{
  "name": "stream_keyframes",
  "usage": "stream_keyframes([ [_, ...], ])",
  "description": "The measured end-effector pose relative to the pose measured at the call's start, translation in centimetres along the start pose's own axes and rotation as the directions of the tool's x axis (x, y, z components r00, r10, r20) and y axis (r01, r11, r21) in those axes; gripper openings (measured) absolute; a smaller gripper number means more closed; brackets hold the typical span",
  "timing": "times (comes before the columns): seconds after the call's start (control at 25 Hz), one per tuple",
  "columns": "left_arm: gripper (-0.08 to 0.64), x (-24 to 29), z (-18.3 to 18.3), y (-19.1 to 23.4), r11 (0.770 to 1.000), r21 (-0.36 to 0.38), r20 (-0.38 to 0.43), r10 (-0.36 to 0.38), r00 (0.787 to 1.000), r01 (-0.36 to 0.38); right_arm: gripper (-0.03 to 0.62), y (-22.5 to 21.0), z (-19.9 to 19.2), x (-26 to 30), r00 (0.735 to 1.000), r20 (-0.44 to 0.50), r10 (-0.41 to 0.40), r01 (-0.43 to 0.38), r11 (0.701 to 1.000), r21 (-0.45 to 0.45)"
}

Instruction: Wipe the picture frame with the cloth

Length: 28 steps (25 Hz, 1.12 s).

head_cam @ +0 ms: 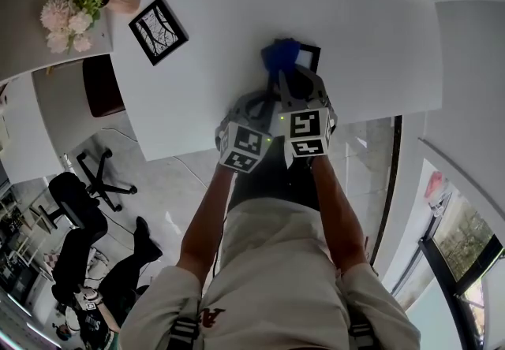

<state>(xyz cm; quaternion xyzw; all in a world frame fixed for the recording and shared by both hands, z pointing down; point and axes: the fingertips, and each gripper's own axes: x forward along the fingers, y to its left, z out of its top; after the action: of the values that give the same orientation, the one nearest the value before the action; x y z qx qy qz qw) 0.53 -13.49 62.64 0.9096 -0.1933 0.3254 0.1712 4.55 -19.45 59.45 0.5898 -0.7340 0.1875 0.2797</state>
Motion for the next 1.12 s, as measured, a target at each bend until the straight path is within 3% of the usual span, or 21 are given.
stream_keyframes([
  [0.68,0.002,0.0,-0.1,0.0,1.000,-0.028,-0.010,0.003,1.000,-0.004,0.034,-1.1,-1.5,1.5,0.999,-0.043,-0.009,0.008,1.000,-0.022],
  [1.12,0.002,0.0,-0.1,-0.1,0.999,-0.036,-0.010,0.014,1.000,-0.014,0.034,-3.4,-2.5,-0.1,0.997,-0.040,-0.061,0.060,0.998,-0.009],
])
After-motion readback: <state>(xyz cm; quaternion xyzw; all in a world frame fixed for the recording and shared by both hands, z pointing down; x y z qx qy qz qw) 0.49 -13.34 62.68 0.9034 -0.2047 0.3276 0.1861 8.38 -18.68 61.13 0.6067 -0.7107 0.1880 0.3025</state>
